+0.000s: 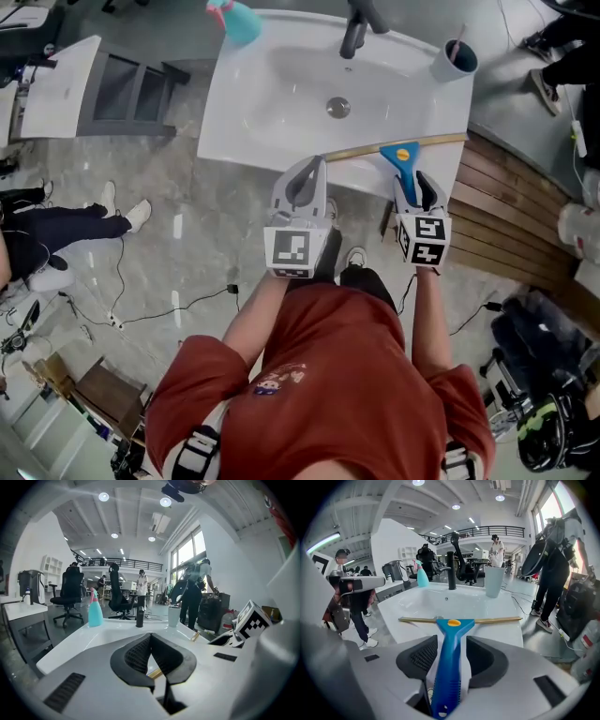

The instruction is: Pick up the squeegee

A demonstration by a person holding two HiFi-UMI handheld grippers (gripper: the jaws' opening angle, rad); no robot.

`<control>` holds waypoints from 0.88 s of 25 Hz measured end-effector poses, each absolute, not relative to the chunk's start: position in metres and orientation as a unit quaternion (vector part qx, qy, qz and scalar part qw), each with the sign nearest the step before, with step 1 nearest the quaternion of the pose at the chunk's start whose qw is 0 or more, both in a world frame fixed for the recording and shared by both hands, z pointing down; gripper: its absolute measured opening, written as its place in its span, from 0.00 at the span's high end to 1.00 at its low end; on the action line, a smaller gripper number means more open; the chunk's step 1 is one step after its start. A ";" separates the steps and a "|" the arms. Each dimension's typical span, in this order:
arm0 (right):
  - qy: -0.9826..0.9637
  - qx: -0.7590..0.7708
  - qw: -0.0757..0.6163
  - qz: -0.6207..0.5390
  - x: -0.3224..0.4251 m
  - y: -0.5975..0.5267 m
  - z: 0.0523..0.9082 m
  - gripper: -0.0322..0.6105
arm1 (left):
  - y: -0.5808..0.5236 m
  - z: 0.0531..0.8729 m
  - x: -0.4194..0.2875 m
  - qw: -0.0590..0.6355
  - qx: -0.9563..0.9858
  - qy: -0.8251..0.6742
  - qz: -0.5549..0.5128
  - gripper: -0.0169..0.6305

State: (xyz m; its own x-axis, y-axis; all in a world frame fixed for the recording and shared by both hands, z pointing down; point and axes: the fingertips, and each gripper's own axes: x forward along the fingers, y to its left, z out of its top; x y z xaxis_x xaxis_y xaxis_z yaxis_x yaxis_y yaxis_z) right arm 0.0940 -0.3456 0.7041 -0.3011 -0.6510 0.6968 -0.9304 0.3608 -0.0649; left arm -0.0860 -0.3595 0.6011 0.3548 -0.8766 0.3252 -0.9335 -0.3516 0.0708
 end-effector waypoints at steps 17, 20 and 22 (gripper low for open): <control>-0.756 0.517 0.325 0.236 0.089 -0.348 0.720 0.72 | -0.356 0.611 -0.087 0.131 0.820 -0.542 0.128 0.95; -0.754 0.518 0.326 0.238 0.090 -0.348 0.719 0.72 | -0.358 0.608 -0.087 0.130 0.821 -0.541 0.127 0.95; -0.752 0.518 0.328 0.240 0.090 -0.348 0.719 0.72 | -0.358 0.606 -0.087 0.129 0.823 -0.539 0.126 0.95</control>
State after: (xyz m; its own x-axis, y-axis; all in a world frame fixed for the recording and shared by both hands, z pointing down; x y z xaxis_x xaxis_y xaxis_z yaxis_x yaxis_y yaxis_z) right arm 0.0903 -0.3477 0.7185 -0.2472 -0.6226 0.7425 -0.9376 0.3472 -0.0210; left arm -0.0870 -0.3580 0.6063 0.3870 -0.8546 0.3463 -0.9196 -0.3853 0.0769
